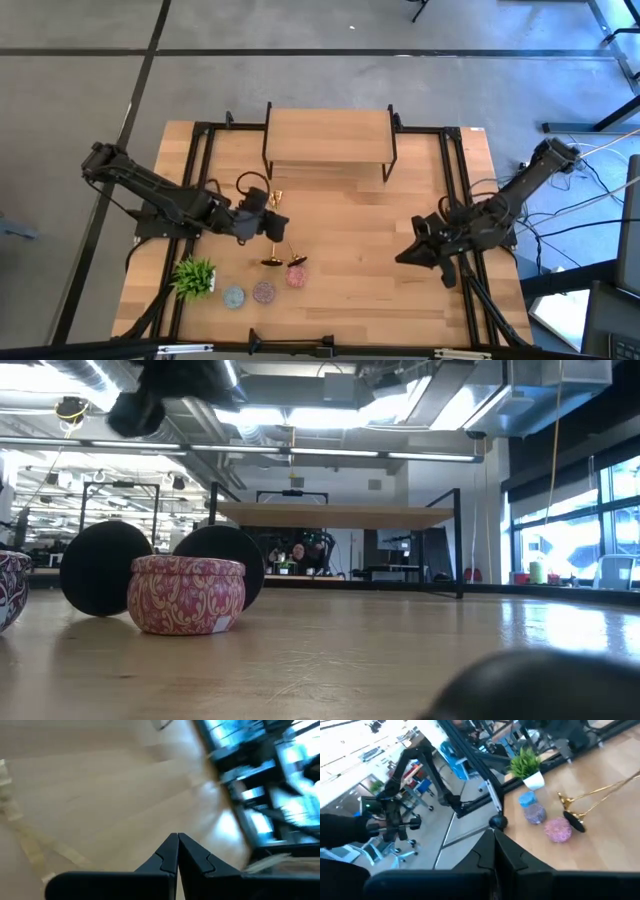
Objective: Pick & Place candle stick holders
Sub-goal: Put the black candle holder on the shelf
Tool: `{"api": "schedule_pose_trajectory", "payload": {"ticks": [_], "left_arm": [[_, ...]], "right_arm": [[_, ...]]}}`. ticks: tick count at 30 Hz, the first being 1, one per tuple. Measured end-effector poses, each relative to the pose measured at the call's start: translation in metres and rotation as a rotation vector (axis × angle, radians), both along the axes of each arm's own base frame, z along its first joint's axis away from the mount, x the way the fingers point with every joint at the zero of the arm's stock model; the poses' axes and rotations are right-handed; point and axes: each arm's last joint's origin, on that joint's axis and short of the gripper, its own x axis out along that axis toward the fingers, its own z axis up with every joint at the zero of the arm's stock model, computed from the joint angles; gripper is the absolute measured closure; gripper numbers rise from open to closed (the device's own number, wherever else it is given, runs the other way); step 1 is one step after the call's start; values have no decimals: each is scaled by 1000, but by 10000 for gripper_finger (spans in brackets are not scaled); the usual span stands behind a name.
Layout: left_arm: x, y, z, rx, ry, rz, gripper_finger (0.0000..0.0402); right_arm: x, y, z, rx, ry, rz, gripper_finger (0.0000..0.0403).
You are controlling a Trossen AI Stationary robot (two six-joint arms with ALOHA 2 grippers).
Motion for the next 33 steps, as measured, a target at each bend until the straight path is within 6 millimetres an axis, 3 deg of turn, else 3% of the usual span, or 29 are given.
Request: {"api": "schedule_pose_trajectory", "payload": {"ticks": [5,10,15,21,26,33], "left_arm": [[-4,-1,-11,-45,97,19,399],[1,-7,-8,-62,84,-136,399],[6,-29,0,-100,-22,-326,399],[15,-65,5,-172,-57,-545,399],[41,-93,1,-194,-5,-681,399],[88,-131,-23,-306,122,-898,399]], "right_arm": [[-12,-16,-13,10,-16,-35,403],[-21,-24,-40,41,31,-39,403],[-24,-27,-64,91,101,-41,403],[-24,-27,-64,96,85,-61,403],[-23,-29,-63,27,45,-80,403],[-22,-29,-62,19,31,-82,403]]}}
